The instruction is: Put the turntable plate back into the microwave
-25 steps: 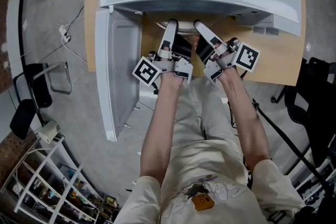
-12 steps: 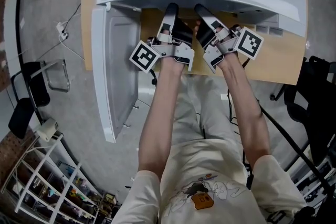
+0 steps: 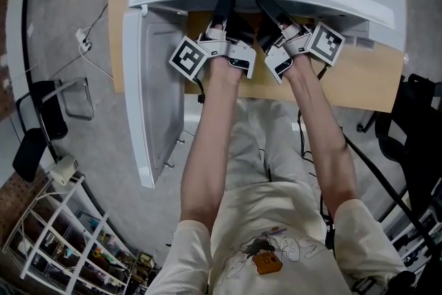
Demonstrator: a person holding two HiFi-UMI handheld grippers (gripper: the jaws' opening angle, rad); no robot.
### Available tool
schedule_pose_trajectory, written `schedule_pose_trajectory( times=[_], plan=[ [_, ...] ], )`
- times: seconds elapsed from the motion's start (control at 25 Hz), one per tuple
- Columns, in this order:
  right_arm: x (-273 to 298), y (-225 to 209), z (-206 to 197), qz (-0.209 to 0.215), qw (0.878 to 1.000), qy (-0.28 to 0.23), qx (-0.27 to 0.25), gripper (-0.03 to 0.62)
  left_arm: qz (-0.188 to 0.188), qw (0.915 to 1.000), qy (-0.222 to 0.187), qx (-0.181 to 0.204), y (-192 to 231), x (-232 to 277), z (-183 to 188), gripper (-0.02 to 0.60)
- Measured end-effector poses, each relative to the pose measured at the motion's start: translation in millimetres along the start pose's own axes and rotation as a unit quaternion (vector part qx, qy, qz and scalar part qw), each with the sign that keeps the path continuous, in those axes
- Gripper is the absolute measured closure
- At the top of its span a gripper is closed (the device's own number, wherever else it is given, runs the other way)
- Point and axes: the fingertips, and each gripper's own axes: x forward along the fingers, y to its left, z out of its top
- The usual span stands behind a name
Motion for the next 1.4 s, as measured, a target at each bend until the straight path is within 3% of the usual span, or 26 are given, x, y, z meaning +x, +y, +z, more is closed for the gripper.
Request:
schedule_pose_trajectory(
  times=[0.2,0.4,0.48,0.64,0.96,1.4],
  plan=[
    [6.0,-1.0,4.2,-0.005,1.000,-0.007,0.004,0.523,0.006,0.9999,-0.002,-0.012,2.1,6.5,3.1,0.528],
    [6.5,-4.9,2.4,-0.020,1.000,-0.011,0.012,0.533,0.020,0.9996,0.013,-0.012,-3.9,-2.4,-3.9,0.462],
    [6.7,-6.5,3.3,-0.026,1.000,-0.013,0.010,0.534,0.031,0.9992,0.017,-0.020,-1.4,-7.7,-8.0,0.471],
    [8.1,-9.4,4.3,-0.036,0.999,-0.014,0.008,0.537,0.051,0.9977,0.015,-0.043,8.3,-15.1,-12.4,0.546],
    [10.7,-11.2,6.3,-0.050,0.999,-0.018,-0.001,0.539,0.059,0.9975,0.031,-0.023,9.1,-10.5,-9.9,0.549],
    [-14.7,-22.5,-8.2,-0.104,0.994,-0.003,0.041,0.519,0.080,0.9963,0.026,-0.015,22.0,-7.9,-5.9,0.551]
  ],
)
